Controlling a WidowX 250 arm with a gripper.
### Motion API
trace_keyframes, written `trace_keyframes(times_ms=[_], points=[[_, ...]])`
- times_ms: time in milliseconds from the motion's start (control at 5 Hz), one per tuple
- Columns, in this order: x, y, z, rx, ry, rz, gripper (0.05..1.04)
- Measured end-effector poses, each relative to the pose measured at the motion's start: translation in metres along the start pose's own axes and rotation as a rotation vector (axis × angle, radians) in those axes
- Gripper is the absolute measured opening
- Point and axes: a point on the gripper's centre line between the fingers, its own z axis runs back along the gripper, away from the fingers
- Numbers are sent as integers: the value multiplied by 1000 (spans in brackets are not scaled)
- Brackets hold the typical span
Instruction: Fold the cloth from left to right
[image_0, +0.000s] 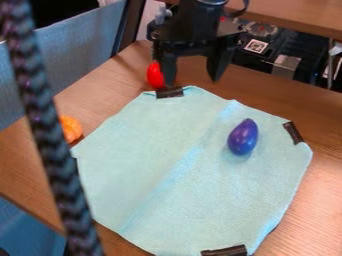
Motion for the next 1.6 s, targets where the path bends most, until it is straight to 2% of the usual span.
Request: trace_keyframes(times_ms=[200,400,800,1000,1200,1400,1600], points=[[-3,-1,-8,20,16,-10,1001],[-7,2,-12,109,61,-82,1001],[-9,2,-12,111,66,-95,1001],[-14,32,-47,84,106,-58,1001],[-9,70,-57,48,95,-24,1001],[-2,91,-49,-12,91,-19,1001],[1,111,-49,-53,106,-43,1001]])
